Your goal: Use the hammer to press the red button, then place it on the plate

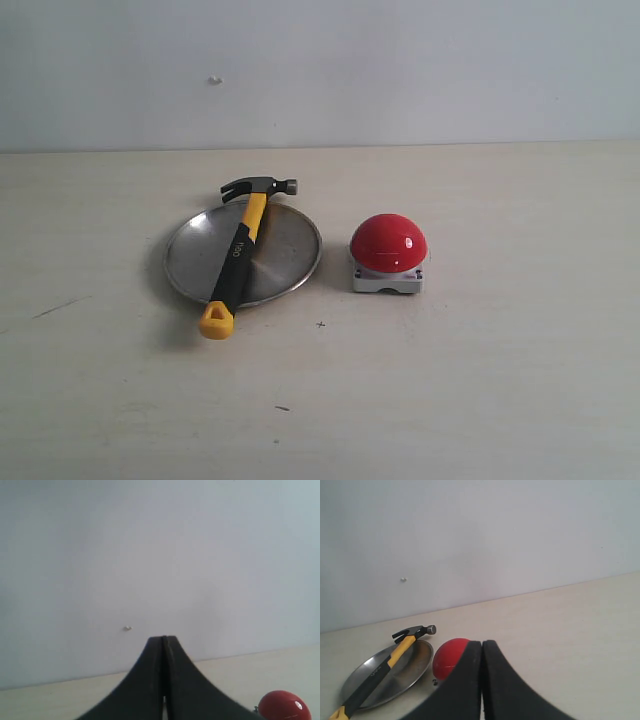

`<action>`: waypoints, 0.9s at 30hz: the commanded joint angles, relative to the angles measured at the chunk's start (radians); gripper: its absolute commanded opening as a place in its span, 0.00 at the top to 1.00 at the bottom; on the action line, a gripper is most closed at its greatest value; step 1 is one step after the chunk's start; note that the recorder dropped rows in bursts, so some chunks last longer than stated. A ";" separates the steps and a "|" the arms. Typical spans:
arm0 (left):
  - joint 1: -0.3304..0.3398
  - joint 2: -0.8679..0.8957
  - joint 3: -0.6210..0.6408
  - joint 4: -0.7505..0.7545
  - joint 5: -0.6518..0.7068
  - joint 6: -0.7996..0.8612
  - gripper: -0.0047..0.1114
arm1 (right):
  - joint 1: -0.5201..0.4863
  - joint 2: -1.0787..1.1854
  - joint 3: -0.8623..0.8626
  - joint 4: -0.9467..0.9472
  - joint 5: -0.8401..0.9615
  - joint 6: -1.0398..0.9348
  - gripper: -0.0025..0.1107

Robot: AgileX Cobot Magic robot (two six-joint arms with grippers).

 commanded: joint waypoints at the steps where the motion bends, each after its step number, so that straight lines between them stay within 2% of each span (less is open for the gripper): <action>1: 0.002 -0.087 0.031 -0.007 0.086 0.019 0.96 | -0.003 -0.005 0.003 -0.003 -0.007 -0.002 0.98; 10: 0.002 -0.228 0.091 -0.007 0.213 0.030 0.96 | -0.003 -0.005 0.003 -0.003 -0.007 -0.002 0.98; 15: 0.002 -0.273 0.112 -0.007 0.240 0.030 0.96 | -0.003 -0.005 0.003 -0.003 -0.007 -0.002 0.98; 21: 0.002 -0.305 0.112 -0.007 0.412 0.022 0.96 | -0.003 -0.005 0.003 -0.003 -0.007 -0.002 0.98; 27: 0.002 -0.305 0.112 -0.002 0.513 0.021 0.96 | -0.003 -0.005 0.003 -0.003 -0.007 -0.002 0.98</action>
